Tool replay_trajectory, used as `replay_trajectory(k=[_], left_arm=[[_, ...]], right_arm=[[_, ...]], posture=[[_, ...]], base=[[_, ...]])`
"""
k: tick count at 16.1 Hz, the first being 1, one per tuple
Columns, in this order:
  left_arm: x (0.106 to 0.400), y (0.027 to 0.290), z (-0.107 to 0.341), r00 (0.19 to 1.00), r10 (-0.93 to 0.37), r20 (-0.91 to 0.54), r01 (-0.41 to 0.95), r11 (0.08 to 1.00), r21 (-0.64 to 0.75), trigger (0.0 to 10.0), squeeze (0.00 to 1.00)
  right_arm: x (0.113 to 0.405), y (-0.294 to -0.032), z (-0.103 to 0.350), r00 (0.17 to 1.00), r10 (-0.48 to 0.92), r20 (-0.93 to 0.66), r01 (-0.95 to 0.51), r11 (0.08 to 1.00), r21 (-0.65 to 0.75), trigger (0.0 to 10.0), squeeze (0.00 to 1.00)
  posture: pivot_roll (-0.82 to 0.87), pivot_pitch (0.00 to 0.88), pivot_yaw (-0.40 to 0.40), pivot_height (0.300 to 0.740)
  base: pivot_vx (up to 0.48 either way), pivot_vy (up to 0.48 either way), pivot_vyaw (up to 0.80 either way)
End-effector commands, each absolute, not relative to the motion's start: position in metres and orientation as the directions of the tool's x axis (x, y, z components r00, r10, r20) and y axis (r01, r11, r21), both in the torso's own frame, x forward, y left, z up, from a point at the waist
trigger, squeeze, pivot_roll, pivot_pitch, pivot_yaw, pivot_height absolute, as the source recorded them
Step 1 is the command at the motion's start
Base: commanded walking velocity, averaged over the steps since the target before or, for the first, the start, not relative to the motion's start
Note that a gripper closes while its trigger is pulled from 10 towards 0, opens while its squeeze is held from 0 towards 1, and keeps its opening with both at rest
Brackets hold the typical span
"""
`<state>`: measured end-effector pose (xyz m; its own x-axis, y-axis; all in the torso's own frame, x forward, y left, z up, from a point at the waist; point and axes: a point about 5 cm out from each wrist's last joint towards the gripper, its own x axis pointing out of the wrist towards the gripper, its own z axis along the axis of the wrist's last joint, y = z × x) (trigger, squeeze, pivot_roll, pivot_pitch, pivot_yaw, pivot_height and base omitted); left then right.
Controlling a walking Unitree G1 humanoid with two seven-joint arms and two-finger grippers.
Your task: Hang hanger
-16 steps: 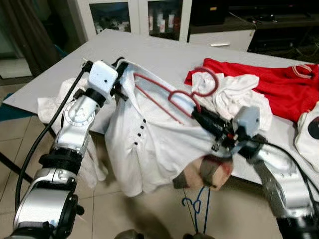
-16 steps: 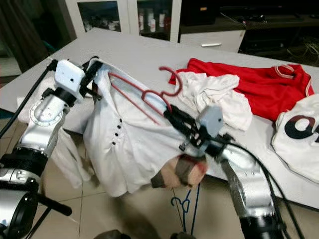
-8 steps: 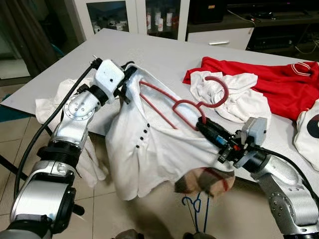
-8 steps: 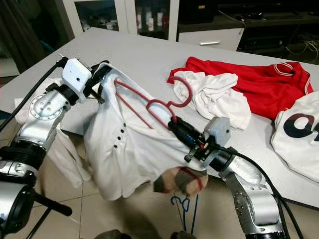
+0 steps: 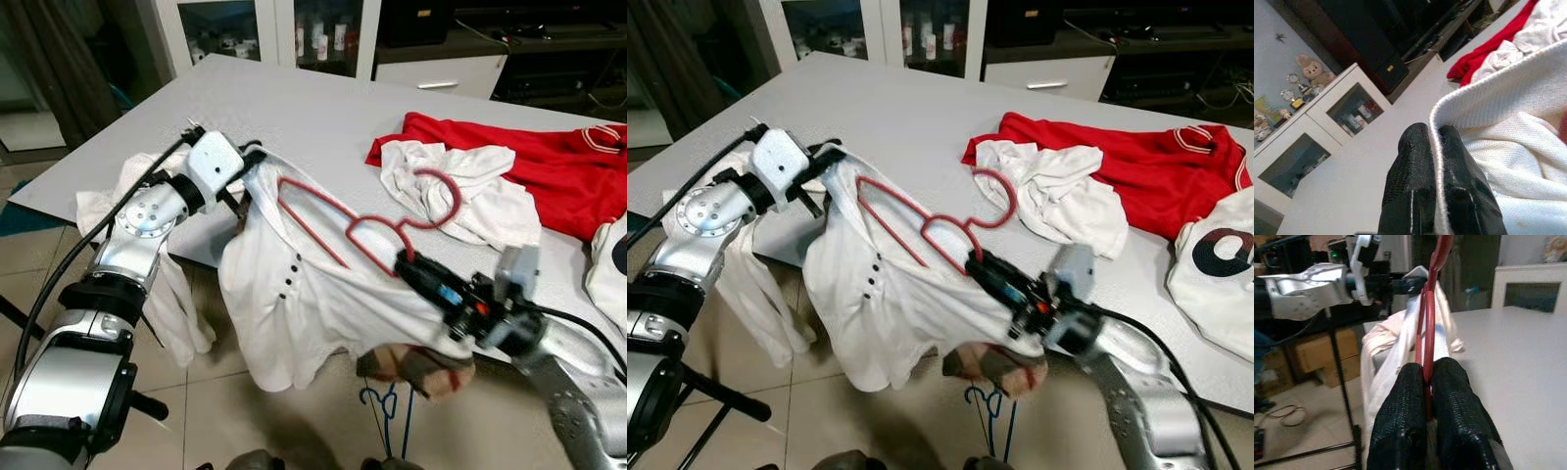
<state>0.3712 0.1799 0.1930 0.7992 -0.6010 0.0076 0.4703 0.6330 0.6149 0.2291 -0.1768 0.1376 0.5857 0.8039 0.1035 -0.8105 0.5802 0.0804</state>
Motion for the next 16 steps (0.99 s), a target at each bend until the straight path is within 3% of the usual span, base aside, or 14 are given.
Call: replay_trajectory(k=[1, 5, 9, 12, 16], left_arm=[[0.375, 0.207, 0.207, 0.858, -0.512, 0.038, 0.385, 0.691, 0.612, 0.0, 0.00], [0.373, 0.209, 0.198, 0.850, -0.527, -0.010, 0.415, 0.658, 0.628, 0.0, 0.00], [0.373, 0.206, 0.202, 0.831, -0.556, -0.027, 0.430, 0.609, 0.666, 0.0, 0.00], [0.373, 0.202, 0.200, 0.813, -0.579, -0.053, 0.451, 0.570, 0.687, 0.0, 0.00], [0.371, 0.207, 0.194, 0.813, -0.575, -0.095, 0.469, 0.549, 0.692, 0.0, 0.00]], right_arm=[[0.222, -0.190, 0.131, 0.586, 0.808, 0.060, -0.807, 0.576, 0.128, 10.0, 0.00], [0.207, -0.194, 0.129, 0.458, 0.889, 0.009, -0.870, 0.447, 0.209, 10.0, 0.00], [0.205, -0.190, 0.119, 0.358, 0.917, -0.176, -0.914, 0.383, 0.132, 10.0, 0.00], [0.208, -0.185, 0.126, 0.311, 0.926, -0.212, -0.935, 0.339, 0.108, 10.0, 0.00], [0.210, -0.194, 0.128, 0.308, 0.919, -0.246, -0.934, 0.342, 0.107, 10.0, 0.00]], posture=[[-0.06, 0.000, 0.051, 0.740], [-0.06, 0.000, 0.051, 0.740], [-0.05, 0.000, 0.047, 0.740], [-0.05, 0.000, 0.043, 0.740], [-0.05, 0.000, 0.039, 0.740]], base=[[0.000, 0.000, 0.00], [0.000, 0.000, 0.00], [0.000, 0.000, 0.00], [0.000, 0.000, 0.00], [0.000, 0.000, 0.00]])
